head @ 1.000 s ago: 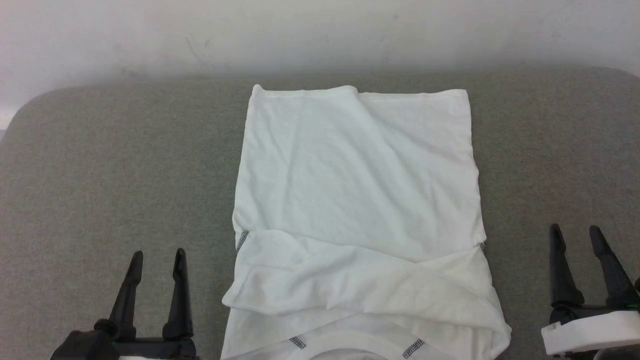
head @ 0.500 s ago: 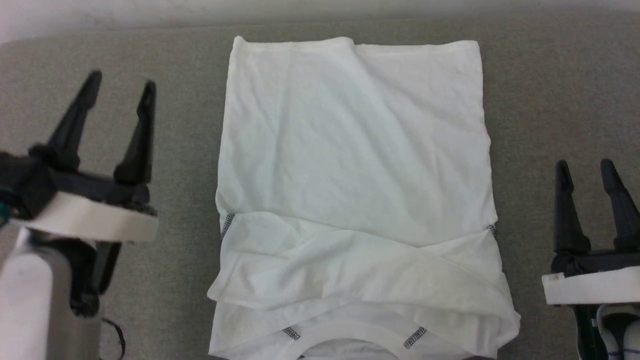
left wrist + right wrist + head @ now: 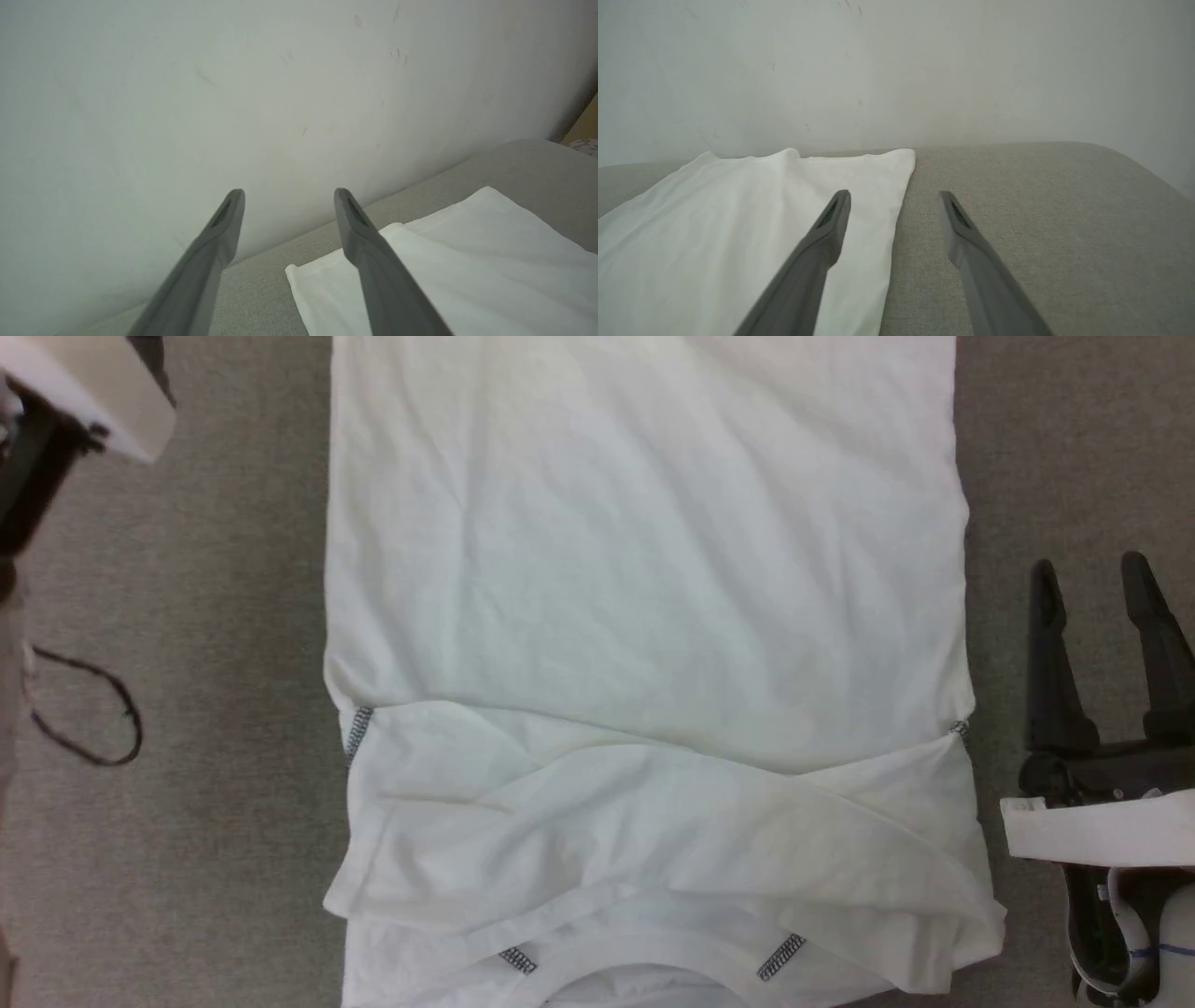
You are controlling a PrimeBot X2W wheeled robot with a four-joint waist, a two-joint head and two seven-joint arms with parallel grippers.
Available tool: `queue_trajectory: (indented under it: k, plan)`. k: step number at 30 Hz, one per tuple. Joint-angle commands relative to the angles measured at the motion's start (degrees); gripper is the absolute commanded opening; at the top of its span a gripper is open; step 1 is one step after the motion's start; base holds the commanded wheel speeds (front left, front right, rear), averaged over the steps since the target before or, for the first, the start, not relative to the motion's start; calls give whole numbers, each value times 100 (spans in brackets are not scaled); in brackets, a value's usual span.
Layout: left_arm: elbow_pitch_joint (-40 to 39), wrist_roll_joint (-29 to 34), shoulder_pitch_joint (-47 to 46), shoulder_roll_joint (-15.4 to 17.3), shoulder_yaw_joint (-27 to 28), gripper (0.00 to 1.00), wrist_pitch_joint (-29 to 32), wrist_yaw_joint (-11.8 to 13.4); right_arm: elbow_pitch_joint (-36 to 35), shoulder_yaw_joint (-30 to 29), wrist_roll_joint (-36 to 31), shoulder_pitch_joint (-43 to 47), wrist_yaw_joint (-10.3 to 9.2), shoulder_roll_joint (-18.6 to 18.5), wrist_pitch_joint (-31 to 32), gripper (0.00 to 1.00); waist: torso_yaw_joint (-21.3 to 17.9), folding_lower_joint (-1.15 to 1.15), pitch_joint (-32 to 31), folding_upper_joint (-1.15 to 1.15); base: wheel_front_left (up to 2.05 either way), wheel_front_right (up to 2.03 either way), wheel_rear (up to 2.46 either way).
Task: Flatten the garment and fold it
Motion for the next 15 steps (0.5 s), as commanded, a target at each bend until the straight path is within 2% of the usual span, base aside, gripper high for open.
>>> queue_trajectory:
  k: [1, 9, 15]
  plan:
    - [160, -158, -261, 97, -155, 100, 132, -38, -19, 30, -14, -114, -5, 12, -40, 100, -251, -2, 599, -1, 0, 0, 0]
    - [876, -630, -1146, 526, -1083, 100, 746, -39, -30, 109, -41, -289, -5, 12, -78, 100, -496, -2, 1125, -1, 0, 0, 0]
    - [1405, -888, -1485, 616, -1306, 100, 1084, -39, -37, 86, 17, -286, -5, 13, -111, 100, -643, -2, 1380, -1, 0, 0, 0]
